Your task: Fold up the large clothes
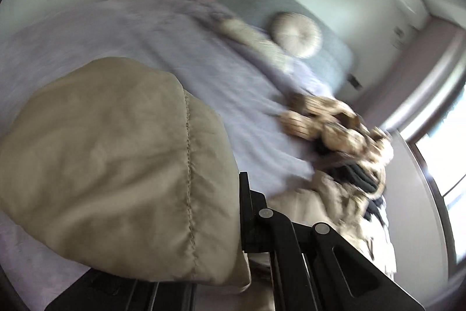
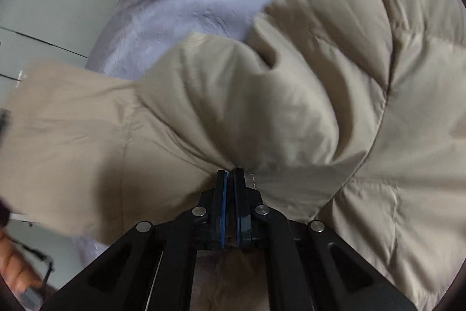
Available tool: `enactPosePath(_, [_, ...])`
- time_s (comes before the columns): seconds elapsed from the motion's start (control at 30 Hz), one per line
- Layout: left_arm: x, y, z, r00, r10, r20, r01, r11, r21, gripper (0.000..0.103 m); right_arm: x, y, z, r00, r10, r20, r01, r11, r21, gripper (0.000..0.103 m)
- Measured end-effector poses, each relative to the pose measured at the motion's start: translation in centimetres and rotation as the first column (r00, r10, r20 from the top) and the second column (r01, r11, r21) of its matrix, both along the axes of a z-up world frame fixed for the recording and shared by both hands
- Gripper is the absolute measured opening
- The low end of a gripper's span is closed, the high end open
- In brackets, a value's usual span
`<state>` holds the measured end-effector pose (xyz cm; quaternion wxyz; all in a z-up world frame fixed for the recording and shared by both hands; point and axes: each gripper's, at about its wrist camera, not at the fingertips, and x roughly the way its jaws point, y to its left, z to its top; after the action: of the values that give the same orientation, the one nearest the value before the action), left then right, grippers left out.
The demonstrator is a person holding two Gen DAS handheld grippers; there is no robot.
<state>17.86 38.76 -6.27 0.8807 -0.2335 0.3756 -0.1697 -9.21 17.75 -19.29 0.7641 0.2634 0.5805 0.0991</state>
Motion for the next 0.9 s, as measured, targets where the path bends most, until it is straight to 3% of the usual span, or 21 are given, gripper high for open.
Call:
enactPosePath(0.17, [-0.9,-11.3,3.9,0.978,-0.2,0.062,0.196,0.978,0.076,0.006,-1.8,-4.5,2.9,0.999,-0.033,0.042,0.029,0.995,0.094,0.004])
enactPosePath(0.23, [-1.2,-16.2,4.0,0.961,-0.272,0.057,0.264,0.957,0.118,0.006,-3.6,-8.4,4.6,0.993,-0.091,0.072,0.086,0.994,0.074,0.004])
enactPosePath(0.33, [-2.3,-24.0,3.1,0.916,-0.399,0.035,0.385,0.901,0.202,0.006,-6.8,-15.3,6.5,0.977,-0.184,0.108,0.188,0.981,-0.036,0.004])
enactPosePath(0.43, [-3.8,-31.8,0.0,0.867,-0.497,-0.021,0.47,0.804,0.364,0.006,-9.5,-21.8,7.0,0.954,-0.278,0.113,0.291,0.949,-0.123,0.004])
enactPosePath(0.47, [-4.6,-34.0,-1.9,0.847,-0.528,-0.061,0.5,0.753,0.427,0.006,-10.2,-23.3,6.9,0.948,-0.298,0.11,0.312,0.94,-0.141,0.004])
enactPosePath(0.53, [-5.4,-36.2,-4.9,0.825,-0.548,-0.136,0.538,0.69,0.484,0.006,-11.2,-26.2,6.3,0.933,-0.345,0.099,0.357,0.919,-0.168,0.004])
enactPosePath(0.6, [-6.6,-37.3,-6.9,0.811,-0.552,-0.193,0.564,0.652,0.506,0.026,-11.6,-28.2,5.7,0.92,-0.383,0.087,0.392,0.904,-0.169,0.005])
enactPosePath(0.63, [-7.0,-36.7,-7.5,0.811,-0.552,-0.193,0.564,0.654,0.504,0.05,-11.8,-29.0,5.8,0.915,-0.393,0.085,0.402,0.9,-0.167,0.005])
enactPosePath(0.67, [-7.4,-36.4,-7.4,0.834,-0.524,-0.172,0.526,0.661,0.535,0.061,-11.5,-29.3,5.3,0.914,-0.398,0.084,0.407,0.898,-0.168,0.005])
enactPosePath(0.7, [-7.5,-36.4,-7.3,0.844,-0.511,-0.164,0.508,0.662,0.551,0.066,-11.1,-29.6,5.0,0.912,-0.401,0.083,0.41,0.897,-0.167,0.005])
enactPosePath(0.73, [-7.5,-36.4,-7.1,0.832,-0.526,-0.179,0.532,0.662,0.529,0.076,-10.6,-29.8,4.6,0.911,-0.404,0.081,0.412,0.897,-0.162,0.005])
enactPosePath(0.8, [-7.8,-35.5,-5.8,0.819,-0.543,-0.185,0.555,0.666,0.498,0.076,-10.0,-29.3,3.7,0.908,-0.412,0.074,0.419,0.894,-0.159,0.006])
enactPosePath(0.87, [-8.9,-33.9,-4.0,0.817,-0.555,-0.155,0.545,0.656,0.522,0.076,-9.5,-28.8,4.4,0.911,-0.406,0.074,0.413,0.893,-0.178,0.011])
enactPosePath(0.9, [-9.3,-33.2,-3.2,0.819,-0.557,-0.137,0.538,0.662,0.522,0.076,-9.2,-28.0,4.9,0.915,-0.395,0.078,0.402,0.895,-0.194,0.03])
